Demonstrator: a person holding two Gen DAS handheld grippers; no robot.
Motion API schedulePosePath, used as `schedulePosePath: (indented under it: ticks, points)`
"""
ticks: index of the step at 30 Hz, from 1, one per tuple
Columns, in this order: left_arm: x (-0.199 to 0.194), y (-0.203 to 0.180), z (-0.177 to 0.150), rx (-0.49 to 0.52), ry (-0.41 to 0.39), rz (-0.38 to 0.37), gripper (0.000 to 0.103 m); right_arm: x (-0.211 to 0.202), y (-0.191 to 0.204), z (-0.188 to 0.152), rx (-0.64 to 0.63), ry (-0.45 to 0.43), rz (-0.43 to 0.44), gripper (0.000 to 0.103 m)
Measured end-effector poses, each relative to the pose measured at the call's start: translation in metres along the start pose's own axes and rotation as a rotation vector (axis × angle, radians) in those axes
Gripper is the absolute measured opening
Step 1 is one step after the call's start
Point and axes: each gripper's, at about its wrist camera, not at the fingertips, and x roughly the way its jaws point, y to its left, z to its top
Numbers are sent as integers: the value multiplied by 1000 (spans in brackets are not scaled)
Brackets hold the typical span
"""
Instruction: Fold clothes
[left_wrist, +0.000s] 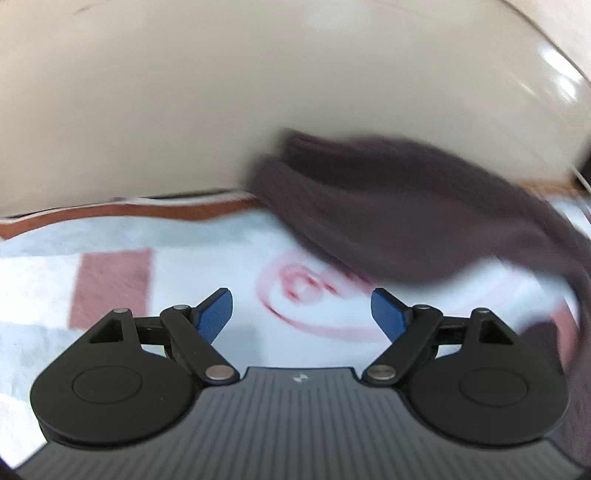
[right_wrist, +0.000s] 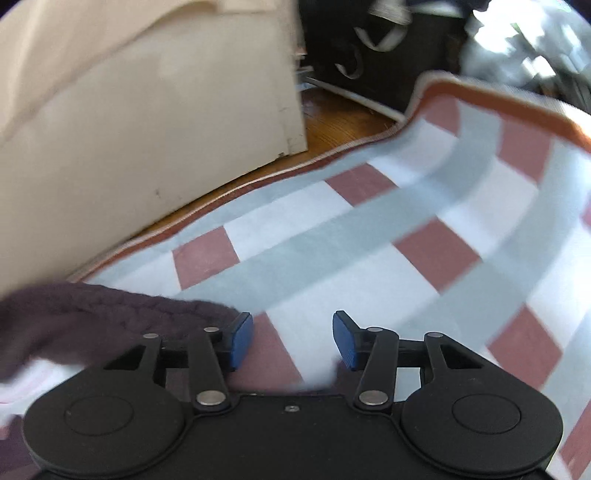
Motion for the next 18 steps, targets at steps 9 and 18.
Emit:
schedulePosePath:
  ticks: [9, 18]
  points:
    - [-32, -116, -36, 278, 97, -186, 82, -39, -82, -36, 96, 47, 43, 55]
    - [-60, -184, -66, 275, 121, -273, 82, -82, -92, -96, 140, 44, -33, 61]
